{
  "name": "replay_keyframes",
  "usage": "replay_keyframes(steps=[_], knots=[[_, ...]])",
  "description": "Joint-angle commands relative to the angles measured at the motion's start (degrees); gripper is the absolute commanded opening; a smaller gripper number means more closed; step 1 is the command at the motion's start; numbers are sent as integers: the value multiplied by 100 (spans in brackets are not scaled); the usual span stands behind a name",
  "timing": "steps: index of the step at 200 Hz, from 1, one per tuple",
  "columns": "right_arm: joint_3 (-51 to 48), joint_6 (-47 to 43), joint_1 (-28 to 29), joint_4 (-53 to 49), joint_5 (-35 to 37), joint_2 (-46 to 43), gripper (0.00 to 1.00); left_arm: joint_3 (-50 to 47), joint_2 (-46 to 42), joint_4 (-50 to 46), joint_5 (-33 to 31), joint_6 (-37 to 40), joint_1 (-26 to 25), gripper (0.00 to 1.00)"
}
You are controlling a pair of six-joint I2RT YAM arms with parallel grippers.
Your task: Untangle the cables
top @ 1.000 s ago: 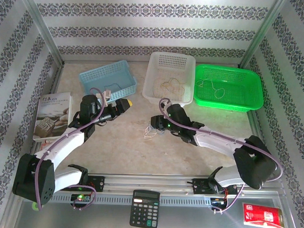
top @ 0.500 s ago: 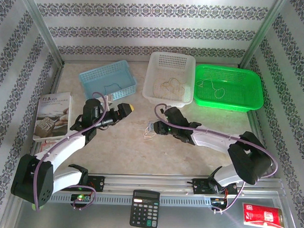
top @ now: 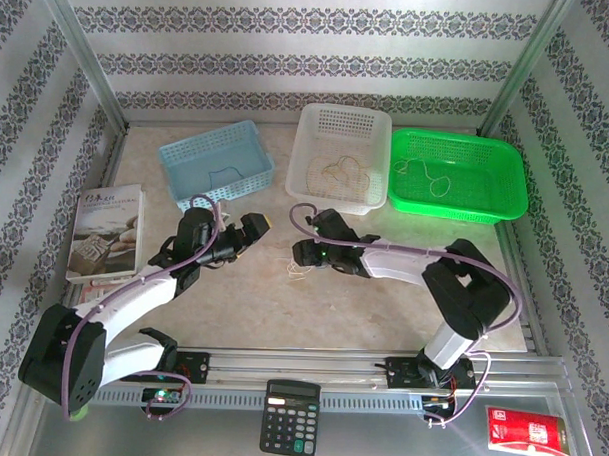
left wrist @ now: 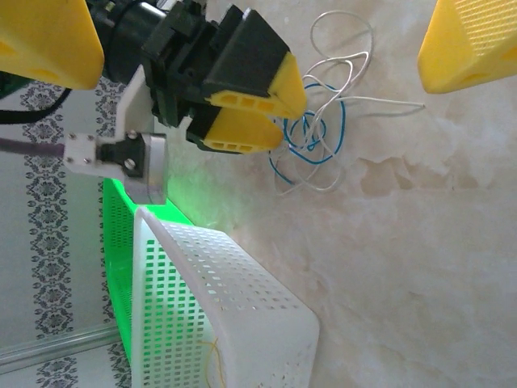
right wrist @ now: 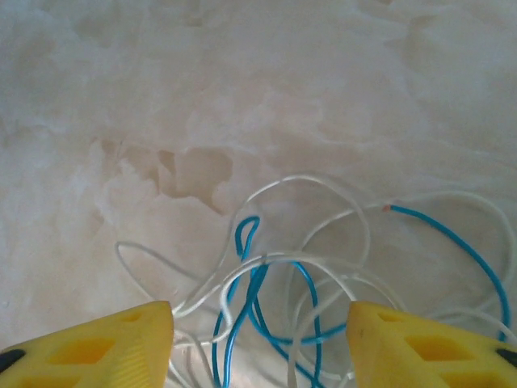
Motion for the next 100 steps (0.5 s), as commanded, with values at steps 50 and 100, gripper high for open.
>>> replay_keyframes(steps=[50, 100], knots=[[-51, 653, -60, 713, -446, 153, 0, -28, 140, 103, -136, -236, -177, 100], [-751, 1392, -250, 1568, -676, -536, 0, -77, 167, 333, -110, -449, -283, 99]])
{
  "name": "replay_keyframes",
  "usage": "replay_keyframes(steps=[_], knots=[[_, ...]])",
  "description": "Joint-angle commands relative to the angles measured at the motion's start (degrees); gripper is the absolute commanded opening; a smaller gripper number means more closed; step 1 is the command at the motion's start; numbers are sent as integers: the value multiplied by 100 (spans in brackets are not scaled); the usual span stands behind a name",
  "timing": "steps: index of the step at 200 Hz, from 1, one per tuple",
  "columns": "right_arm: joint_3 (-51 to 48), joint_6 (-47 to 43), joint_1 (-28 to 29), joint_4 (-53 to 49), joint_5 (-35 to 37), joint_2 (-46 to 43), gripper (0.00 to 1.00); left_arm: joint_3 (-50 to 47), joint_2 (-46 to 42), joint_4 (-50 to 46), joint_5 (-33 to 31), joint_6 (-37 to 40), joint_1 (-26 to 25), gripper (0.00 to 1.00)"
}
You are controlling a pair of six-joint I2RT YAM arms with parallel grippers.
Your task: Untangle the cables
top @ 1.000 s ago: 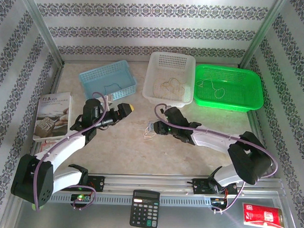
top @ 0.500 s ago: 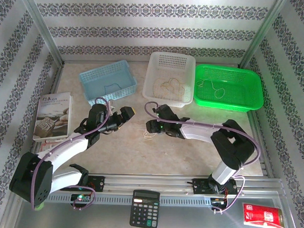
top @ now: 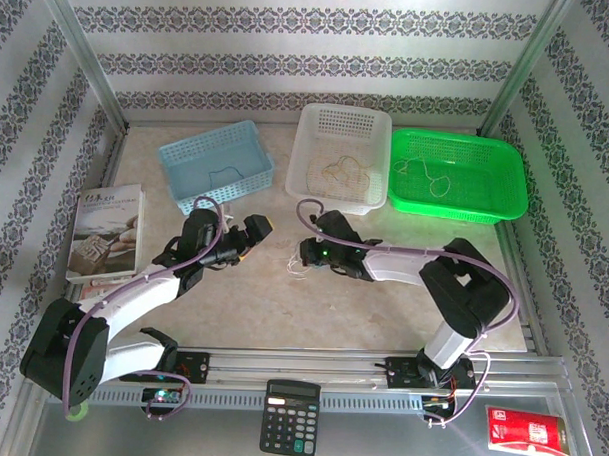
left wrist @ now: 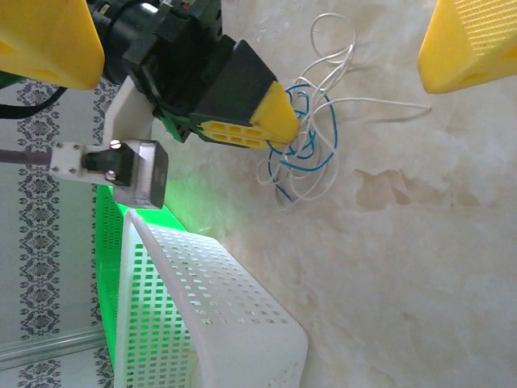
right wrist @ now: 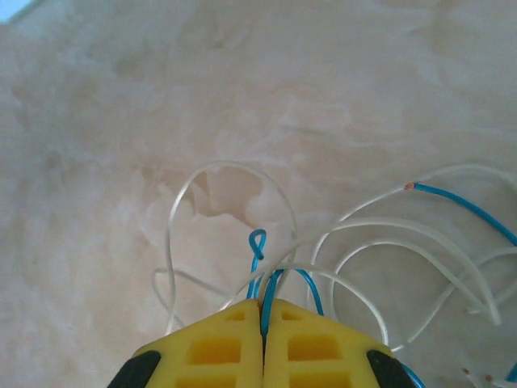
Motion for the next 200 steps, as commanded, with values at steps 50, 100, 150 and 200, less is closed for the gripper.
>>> replay_keyframes(steps=[50, 100, 150, 200], knots=[[-641, 1099, -155, 1310, -242, -764, 0, -219, 122, 692, -12, -461, -250, 91], [-854, 1515, -166, 1756, -349, -1185, 0, -326, 317, 1062, -80, -645, -318, 83], [-892, 1666, -150, 1880, -482, -1434, 0, -186, 590, 1426, -83, -730, -332, 72], [-936, 1664, -95, 1922, -560, -1469, 0, -59, 812, 1684, -83, -763, -343, 58]])
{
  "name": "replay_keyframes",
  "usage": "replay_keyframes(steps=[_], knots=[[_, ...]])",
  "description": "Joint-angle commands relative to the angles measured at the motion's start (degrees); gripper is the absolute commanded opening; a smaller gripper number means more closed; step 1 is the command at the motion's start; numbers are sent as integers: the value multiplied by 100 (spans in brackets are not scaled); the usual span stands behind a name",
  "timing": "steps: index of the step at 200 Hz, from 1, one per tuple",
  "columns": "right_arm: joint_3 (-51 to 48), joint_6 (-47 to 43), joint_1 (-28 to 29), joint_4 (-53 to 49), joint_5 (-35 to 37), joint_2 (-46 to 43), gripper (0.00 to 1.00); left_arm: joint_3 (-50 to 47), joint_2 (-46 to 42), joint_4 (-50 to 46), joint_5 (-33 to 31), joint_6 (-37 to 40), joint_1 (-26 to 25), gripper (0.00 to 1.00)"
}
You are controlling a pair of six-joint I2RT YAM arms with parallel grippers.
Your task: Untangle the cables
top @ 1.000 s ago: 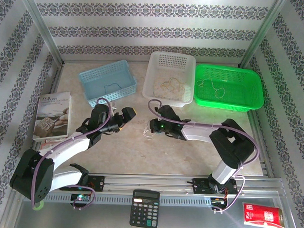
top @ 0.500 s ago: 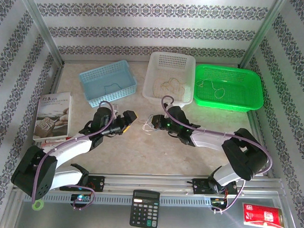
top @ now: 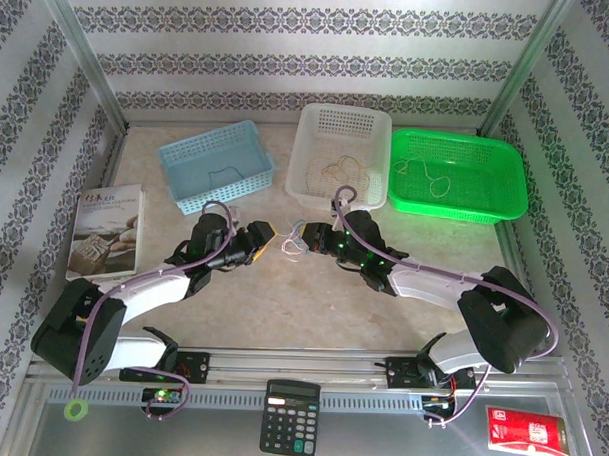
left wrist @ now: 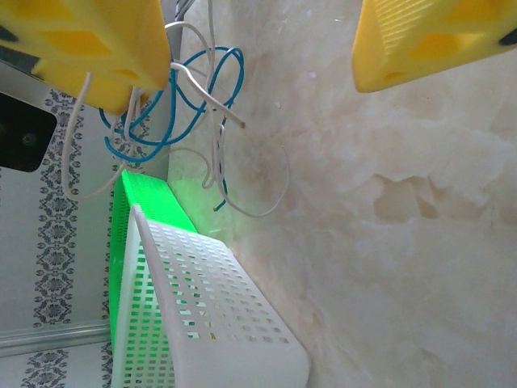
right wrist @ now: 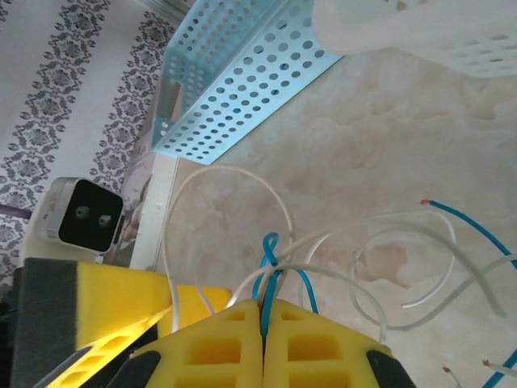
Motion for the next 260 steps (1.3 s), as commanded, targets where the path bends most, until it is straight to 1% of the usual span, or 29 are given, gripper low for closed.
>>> replay_keyframes(steps=[1, 12, 60, 94, 118, 131, 154, 181, 224, 244, 260], knots=[[-106, 54, 21, 211, -125, -140, 0, 169, 89, 465, -19, -54, -103, 57], [-114, 66, 35, 238, -151, -130, 0, 195, 124, 490, -22, -65, -102, 56], [-114, 68, 94, 288, -221, -69, 0, 244, 252, 674, -32, -113, -114, 45], [-123, 86, 118, 351, -220, -43, 0, 300, 324, 747, -14, -124, -132, 35], [-140, 80, 127, 357, -210, -28, 0, 292, 330, 800, -6, -141, -146, 24], [-173, 70, 121, 361, -179, -10, 0, 294, 315, 832, 21, -136, -142, 14], [-252, 43, 118, 375, -107, 18, 0, 342, 192, 754, 69, -89, -143, 0], [-374, -67, 71, 365, -21, 86, 0, 530, -213, 273, 31, 158, -133, 0], [-603, -230, 52, 344, 149, 334, 0, 1497, -1029, -1464, -125, 1110, -120, 0], [-680, -247, 66, 381, 178, 450, 5, 2025, -1176, -1988, -106, 1437, -116, 0], [-733, -248, 83, 414, 191, 505, 9, 2417, -1179, -2188, 2, 1571, -117, 0]])
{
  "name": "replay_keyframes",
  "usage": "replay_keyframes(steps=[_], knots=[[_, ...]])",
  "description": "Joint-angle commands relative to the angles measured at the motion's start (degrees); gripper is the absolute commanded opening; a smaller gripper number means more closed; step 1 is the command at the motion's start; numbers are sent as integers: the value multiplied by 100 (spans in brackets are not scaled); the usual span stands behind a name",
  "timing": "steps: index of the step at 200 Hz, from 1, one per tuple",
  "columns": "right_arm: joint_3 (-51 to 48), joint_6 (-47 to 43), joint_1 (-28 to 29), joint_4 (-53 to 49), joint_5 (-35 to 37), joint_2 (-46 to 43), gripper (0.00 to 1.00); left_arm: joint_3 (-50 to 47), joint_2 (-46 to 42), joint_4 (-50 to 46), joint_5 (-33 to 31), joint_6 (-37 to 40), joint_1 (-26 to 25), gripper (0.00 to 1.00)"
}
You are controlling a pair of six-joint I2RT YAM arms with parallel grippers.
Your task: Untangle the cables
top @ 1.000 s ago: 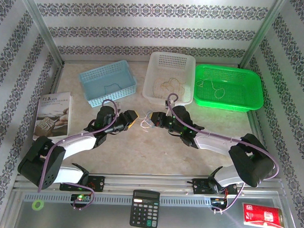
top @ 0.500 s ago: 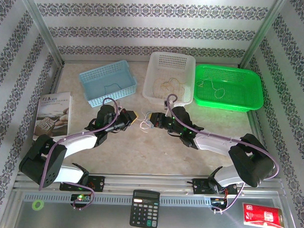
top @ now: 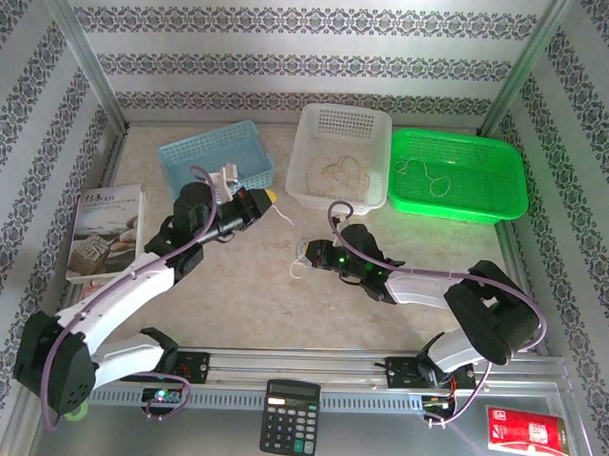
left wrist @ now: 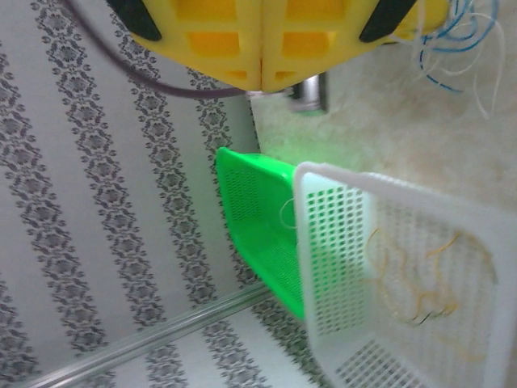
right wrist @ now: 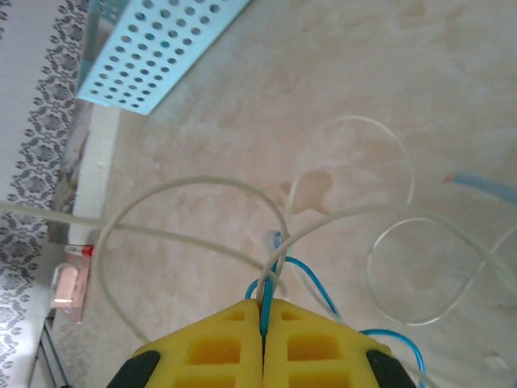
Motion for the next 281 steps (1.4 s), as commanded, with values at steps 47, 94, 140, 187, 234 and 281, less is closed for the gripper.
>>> replay_keyframes(steps=[47, 94, 140, 187, 234, 281], knots=[[-295, -164, 30, 174, 250, 5, 26, 1268, 25, -862, 388, 618, -52, 0], [-393, -217, 25, 98, 341, -60, 44, 1581, 105, -711, 594, 437, -51, 0], [-460, -240, 0, 64, 376, -160, 44, 1887, 158, -731, 759, 396, -51, 0], [-376, -499, -63, -403, 373, -726, 57, 1970, 154, -742, 811, 383, -51, 0], [-289, -630, -4, -678, 356, -1292, 59, 1961, 214, -663, 824, 350, -60, 0], [-113, -1207, 336, -1020, 730, -2064, 64, 1967, 254, -636, 851, 324, -60, 0]])
